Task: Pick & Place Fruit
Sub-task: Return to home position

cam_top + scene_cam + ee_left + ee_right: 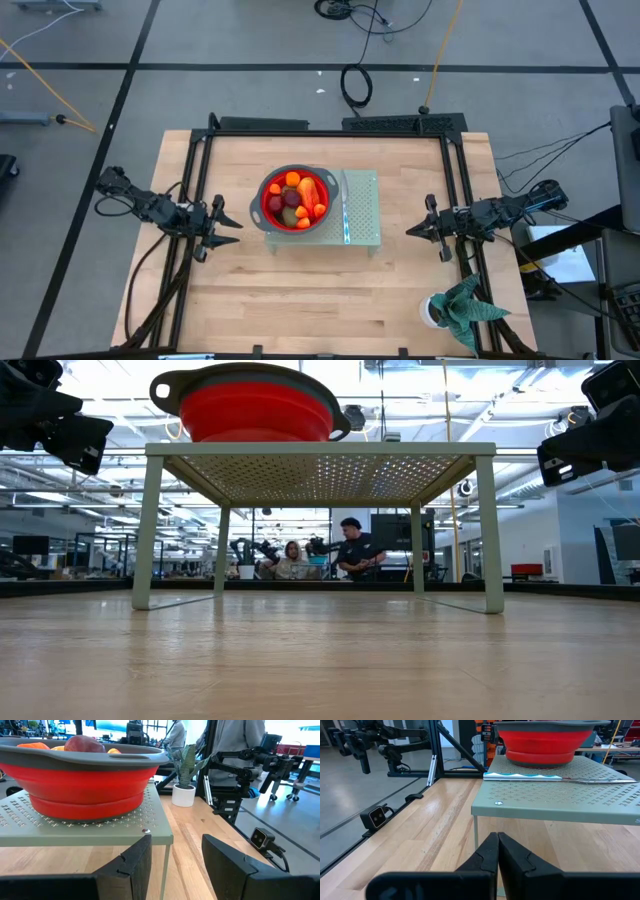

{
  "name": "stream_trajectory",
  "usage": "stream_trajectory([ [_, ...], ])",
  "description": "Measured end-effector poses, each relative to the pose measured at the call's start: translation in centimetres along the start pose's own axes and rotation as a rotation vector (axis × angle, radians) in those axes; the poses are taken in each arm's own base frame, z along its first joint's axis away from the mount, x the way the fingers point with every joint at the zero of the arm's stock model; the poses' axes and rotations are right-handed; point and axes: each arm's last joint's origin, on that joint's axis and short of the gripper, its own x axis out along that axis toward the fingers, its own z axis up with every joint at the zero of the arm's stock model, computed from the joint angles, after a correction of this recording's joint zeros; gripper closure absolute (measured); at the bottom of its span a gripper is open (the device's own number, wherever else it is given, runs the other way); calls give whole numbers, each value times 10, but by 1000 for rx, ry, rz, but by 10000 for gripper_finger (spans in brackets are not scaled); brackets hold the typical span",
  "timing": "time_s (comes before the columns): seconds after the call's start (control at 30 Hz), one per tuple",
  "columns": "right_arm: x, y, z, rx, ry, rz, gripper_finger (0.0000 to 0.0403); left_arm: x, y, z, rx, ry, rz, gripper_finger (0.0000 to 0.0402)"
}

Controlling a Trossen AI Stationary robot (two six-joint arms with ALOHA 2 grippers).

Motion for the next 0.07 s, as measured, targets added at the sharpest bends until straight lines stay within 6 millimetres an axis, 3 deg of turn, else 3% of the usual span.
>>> stream_trajectory([
  [0.07, 0, 0, 0, 0, -1, 0, 398, 0, 0, 0, 0, 0, 1, 229],
])
